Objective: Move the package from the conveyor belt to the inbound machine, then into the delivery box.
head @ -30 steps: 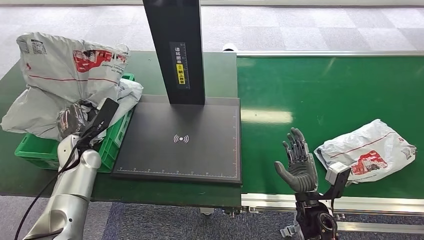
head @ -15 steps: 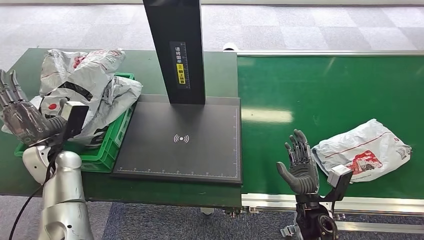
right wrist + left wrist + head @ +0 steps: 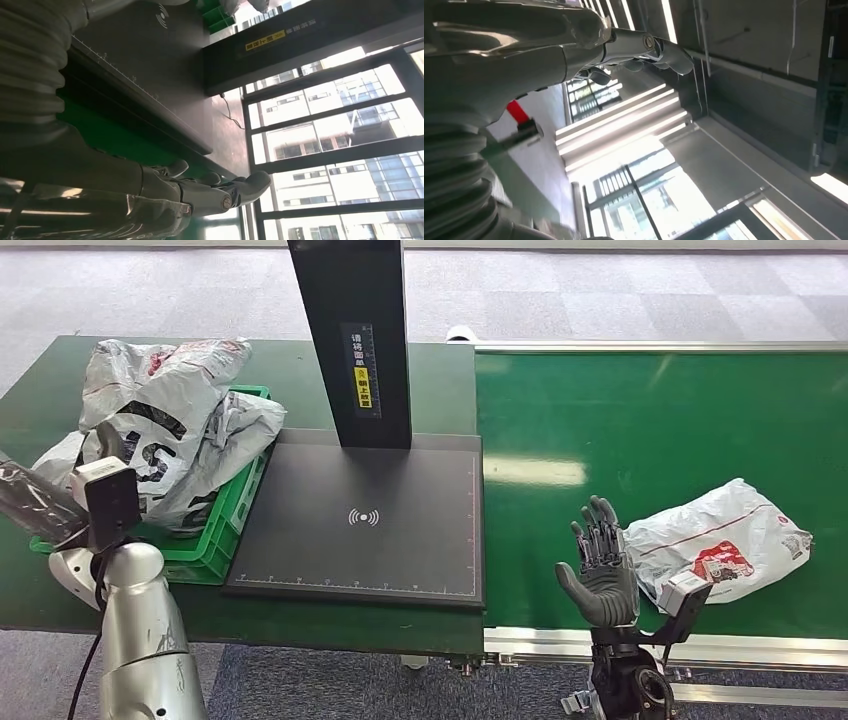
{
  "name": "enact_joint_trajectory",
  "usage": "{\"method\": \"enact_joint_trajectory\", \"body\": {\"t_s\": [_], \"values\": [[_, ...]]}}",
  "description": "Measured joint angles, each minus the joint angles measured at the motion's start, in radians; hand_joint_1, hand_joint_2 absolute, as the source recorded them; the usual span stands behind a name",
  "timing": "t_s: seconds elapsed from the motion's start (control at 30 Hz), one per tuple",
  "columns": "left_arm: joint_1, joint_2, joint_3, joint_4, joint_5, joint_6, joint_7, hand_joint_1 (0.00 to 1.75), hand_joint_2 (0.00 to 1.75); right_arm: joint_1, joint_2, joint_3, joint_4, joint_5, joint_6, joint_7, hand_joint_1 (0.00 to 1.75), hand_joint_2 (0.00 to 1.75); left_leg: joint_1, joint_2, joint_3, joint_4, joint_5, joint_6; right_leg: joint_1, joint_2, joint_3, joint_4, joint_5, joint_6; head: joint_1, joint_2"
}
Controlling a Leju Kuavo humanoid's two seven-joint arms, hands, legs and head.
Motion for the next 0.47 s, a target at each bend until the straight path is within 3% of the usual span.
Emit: {"method": "enact_joint_trajectory", "body": {"t_s": [0.23,0.33,0.47], "values": [[0.107,0.068,-0.414,-0.061,0.187,-0.046,0.081,0.00,1.75,-0.006,-0.008,0.000,0.000,-0.026,0.024,0.002,0.00,1.75,0.000,0.000,0.000,0.000,0.000,0.000,0.000,0.000,0.000,0.000,0.000,0.000,0.000,0.000],[0.130,0.083,-0.510,-0.077,0.190,-0.051,0.085,0.00,1.75,-0.008,-0.010,0.000,0.000,-0.028,0.029,0.002,0.00,1.75,0.000,0.000,-0.001,0.000,0.000,0.000,0.000,0.000,-0.001,0.000,0.000,0.000,0.000,0.000],[0.142,0.096,-0.564,-0.086,0.193,-0.054,0.087,0.00,1.75,-0.008,-0.012,0.000,0.000,-0.030,0.030,0.002,0.00,1.75,0.000,0.000,-0.001,0.000,0.000,0.000,0.000,0.000,-0.001,0.000,0.000,0.000,0.000,0.000]]}}
